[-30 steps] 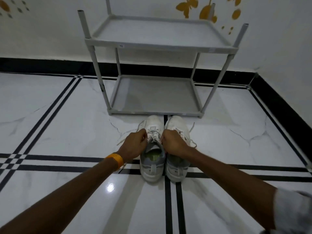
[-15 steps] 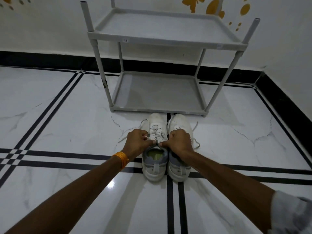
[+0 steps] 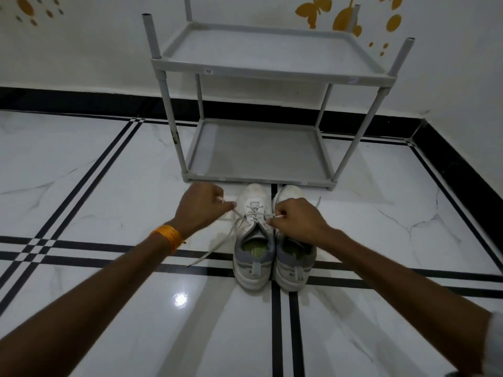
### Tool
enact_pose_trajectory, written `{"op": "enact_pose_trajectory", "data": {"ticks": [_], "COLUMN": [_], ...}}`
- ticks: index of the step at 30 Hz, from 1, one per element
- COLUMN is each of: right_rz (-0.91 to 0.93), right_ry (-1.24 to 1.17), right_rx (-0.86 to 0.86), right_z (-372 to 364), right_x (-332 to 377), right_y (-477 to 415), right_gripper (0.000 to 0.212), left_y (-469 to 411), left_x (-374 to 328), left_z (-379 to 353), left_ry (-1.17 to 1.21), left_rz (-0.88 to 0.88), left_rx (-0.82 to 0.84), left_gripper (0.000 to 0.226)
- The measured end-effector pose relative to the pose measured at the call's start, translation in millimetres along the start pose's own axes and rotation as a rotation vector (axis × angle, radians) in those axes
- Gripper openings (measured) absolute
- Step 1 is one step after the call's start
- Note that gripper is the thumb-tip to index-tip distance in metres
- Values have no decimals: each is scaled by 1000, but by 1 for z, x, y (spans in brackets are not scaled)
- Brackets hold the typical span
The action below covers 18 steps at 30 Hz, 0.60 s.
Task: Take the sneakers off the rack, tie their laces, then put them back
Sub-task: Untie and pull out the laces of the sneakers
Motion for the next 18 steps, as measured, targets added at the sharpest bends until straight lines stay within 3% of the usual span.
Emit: {"op": "enact_pose_trajectory", "data": {"ticks": [3,7,9,11,13,15,18], "right_rz": [62,89,121,149,179,207,231], "right_ry": [-58,-392,-424,-414,-370,-292,-220], "right_rx": [100,43,-14,-35,-7,7,-79], "right_z": [35,99,126,145,153,155,158], "right_x": [6,31,48,65,84,98,107], "right_y": [-13,-30,-38,-43,-48,-51,-49], "right_gripper": [37,38,37,37,38,38,37], "left_y": [-6,-1,1,11,13,2,-25], "left_x": [-19,-61,-91,-123,-140,-145,-146], "left_z": [43,43,46,43,32,25,39], "left_ry": [148,385,221,-128,-387,-573,-643], "left_rz": [-54,-122,-349,-660,-853,-875,-674], "left_rx": [-56,224,170,49,27,37,11], "left_gripper": [39,34,33,29,23,24,28]}}
Point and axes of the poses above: each hand's wrist, its own y-axis away from the middle knuckle, its own z-axis out of the back of the hand, x = y × z, the point moved 8 cm from there along -y, towards the middle knuckle, and after that the axes turned 5 degrees about z, right-handed, at the moved point
